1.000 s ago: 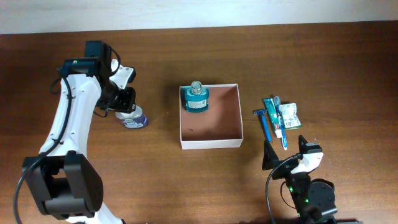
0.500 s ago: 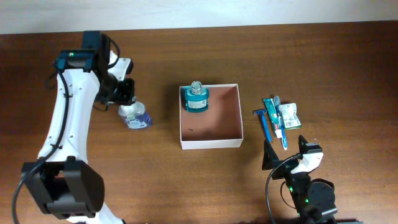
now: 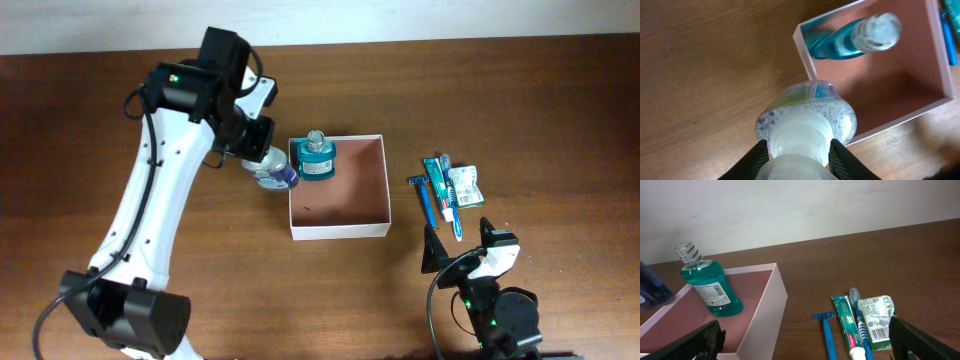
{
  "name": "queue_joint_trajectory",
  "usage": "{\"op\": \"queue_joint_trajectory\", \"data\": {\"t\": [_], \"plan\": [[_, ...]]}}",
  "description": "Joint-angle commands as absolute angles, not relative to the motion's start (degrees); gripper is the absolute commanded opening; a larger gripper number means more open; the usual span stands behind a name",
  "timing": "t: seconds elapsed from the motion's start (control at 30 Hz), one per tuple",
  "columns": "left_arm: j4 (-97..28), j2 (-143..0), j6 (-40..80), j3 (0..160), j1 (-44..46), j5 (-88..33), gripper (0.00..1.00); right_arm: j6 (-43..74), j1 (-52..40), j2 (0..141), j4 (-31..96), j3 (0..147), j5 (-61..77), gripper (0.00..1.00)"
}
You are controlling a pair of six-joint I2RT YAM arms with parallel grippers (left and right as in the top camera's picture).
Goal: Pack container
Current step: 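Lift the soap bottle and carry it over the pink box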
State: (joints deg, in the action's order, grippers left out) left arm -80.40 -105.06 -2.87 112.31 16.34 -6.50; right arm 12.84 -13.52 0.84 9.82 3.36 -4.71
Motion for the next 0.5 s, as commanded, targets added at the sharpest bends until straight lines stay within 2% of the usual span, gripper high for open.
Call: {"op": "queue_joint_trajectory", "data": {"t": [0.0,0.47], "plan": [[-80.44,-99.83,-0.27,114.72,17.37,-4.73,0.39,12.25,-13.10,0.36,9.80,2.81,-5.19,0.98],[-74.63,-98.41,3.68,114.69,25.80,-4.69,0.40,12.27,-13.10,0.36,9.82,2.81,-5.19,0.99]]}}
